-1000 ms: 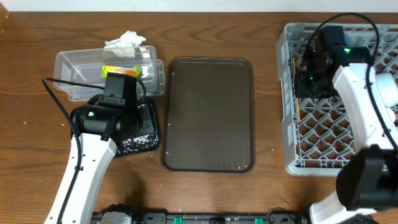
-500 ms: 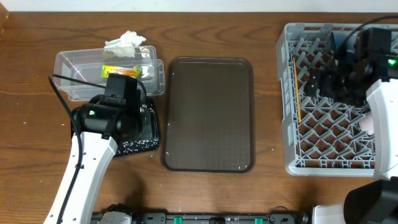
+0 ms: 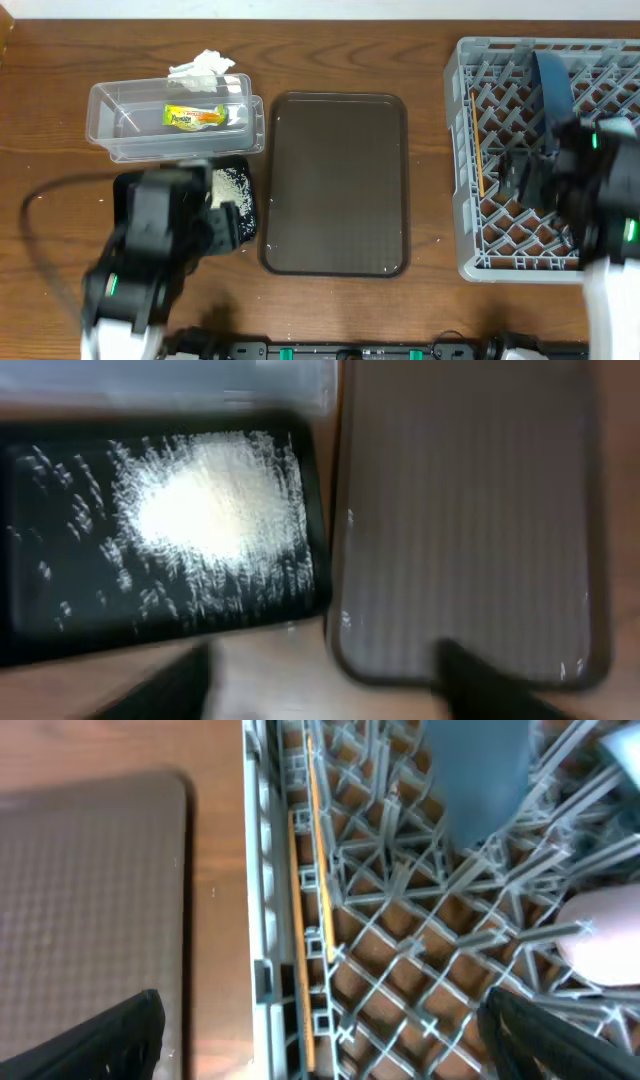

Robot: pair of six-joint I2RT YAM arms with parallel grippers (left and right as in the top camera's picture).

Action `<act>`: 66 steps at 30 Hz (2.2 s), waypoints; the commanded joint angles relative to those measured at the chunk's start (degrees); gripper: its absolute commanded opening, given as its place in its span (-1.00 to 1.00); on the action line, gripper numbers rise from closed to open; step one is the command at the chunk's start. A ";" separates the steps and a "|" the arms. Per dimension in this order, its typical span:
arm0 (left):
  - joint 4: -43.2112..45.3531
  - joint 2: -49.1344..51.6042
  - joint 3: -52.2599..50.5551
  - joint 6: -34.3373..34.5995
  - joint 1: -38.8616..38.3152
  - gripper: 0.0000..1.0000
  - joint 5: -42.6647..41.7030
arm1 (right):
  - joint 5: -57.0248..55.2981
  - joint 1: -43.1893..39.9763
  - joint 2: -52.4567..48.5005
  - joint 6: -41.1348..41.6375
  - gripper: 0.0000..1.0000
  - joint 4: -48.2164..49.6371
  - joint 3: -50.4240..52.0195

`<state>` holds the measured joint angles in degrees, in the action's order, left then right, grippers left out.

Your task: Sort waste into correct bins and load items into the dishwasher rack

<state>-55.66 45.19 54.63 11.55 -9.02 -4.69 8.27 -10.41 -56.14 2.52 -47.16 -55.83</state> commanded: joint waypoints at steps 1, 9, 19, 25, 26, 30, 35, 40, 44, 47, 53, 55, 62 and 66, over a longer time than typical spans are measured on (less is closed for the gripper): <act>2.40 -8.00 -3.63 -0.57 0.26 0.95 4.76 | -1.75 -0.17 8.57 -0.46 0.98 3.06 8.37; 2.40 -16.13 -4.17 -0.57 0.26 0.96 4.74 | -1.38 -0.17 21.27 -0.24 0.98 -3.08 17.09; 2.34 -16.13 -4.17 -0.59 0.26 0.97 4.74 | -1.38 -0.17 21.64 -0.24 0.99 -15.80 17.75; 2.34 -16.13 -4.17 -0.57 0.26 0.97 4.74 | -1.40 -0.17 21.64 -0.24 0.99 -15.76 17.75; 2.34 -16.13 -4.17 -0.57 0.26 0.97 4.74 | -1.40 -0.17 21.64 -0.24 0.99 -15.76 17.75; 2.34 -16.13 -4.17 -0.59 0.26 0.97 4.74 | -1.42 -0.11 22.01 -0.24 0.99 -15.72 17.86; 2.34 -16.13 -4.17 -0.57 0.26 0.98 4.74 | -1.40 2.01 24.04 -0.24 0.98 -15.65 18.03; 2.36 -16.13 -4.17 -0.57 0.26 0.98 4.74 | -3.15 6.64 29.66 -0.26 0.99 -15.23 18.14; 2.34 -16.13 -4.17 -0.57 0.26 0.98 4.74 | -1.97 9.29 35.69 -0.33 0.98 -7.37 19.74; 2.36 -16.13 -4.17 -0.59 0.26 0.98 4.74 | -2.01 11.19 39.50 -1.18 0.99 0.76 23.65; 2.34 -16.13 -4.17 -0.57 0.26 0.99 4.74 | -1.97 12.15 47.30 -1.57 0.99 19.61 37.62; 2.34 -16.13 -4.17 -0.57 0.26 0.98 4.74 | -1.97 12.15 49.96 -1.57 0.99 25.31 42.29; 2.36 -16.13 -4.17 -0.57 0.26 0.98 4.74 | -2.47 12.15 55.67 -3.72 0.98 42.86 53.24; 2.34 -16.13 -4.17 -0.57 0.26 0.98 4.74 | -2.60 12.26 55.87 -8.74 0.99 46.29 55.52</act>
<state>-53.39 29.19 50.70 11.70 -9.02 -0.86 6.17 1.37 -0.80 -1.80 -1.21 -1.15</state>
